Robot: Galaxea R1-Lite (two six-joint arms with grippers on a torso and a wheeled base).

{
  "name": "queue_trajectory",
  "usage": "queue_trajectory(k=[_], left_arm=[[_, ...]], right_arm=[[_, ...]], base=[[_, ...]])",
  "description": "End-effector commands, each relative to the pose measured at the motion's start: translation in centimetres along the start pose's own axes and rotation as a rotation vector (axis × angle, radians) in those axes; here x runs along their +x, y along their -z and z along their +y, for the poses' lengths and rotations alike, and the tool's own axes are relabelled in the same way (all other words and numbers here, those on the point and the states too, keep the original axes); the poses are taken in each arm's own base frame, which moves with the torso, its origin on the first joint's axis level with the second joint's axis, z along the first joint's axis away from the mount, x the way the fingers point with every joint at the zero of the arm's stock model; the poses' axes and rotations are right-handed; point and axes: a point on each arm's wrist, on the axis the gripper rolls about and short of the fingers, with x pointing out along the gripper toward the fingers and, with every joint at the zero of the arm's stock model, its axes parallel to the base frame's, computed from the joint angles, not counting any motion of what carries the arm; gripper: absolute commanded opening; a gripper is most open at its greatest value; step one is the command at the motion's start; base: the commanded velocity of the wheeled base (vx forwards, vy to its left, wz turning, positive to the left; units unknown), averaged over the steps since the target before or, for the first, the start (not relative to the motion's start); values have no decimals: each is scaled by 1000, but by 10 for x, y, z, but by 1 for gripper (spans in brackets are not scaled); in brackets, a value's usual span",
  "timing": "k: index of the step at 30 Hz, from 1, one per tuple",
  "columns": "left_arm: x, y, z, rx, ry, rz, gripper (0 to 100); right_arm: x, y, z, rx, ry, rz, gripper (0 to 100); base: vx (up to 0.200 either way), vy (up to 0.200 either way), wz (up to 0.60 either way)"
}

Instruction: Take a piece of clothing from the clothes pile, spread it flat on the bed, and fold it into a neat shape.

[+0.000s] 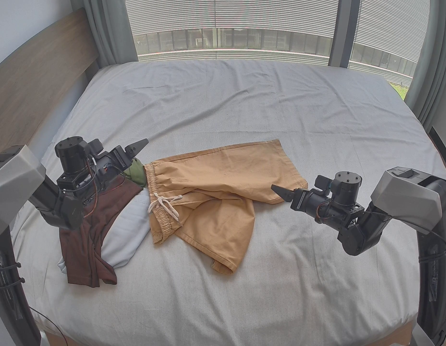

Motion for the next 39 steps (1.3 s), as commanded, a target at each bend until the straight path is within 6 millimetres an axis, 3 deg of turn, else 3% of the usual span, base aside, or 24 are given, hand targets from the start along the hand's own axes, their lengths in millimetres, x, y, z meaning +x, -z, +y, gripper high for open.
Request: queue_trajectory(k=[1,10,27,39], left_arm=[[-32,8,-10,16,49,-18,100],[-61,36,-6,17,106,18,100],[-68,68,4,171,122,125,100],[-67,68,4,171,125,122,100]], right_arm=[[-10,30,13,6,-13,87,100],[-15,51,24,14,-23,167,100],[-5,91,44,67,-54,286,100],[10,118,47,100,-60,347,100]], base=[[0,0,0],[0,0,0],[0,0,0],[0,0,0]])
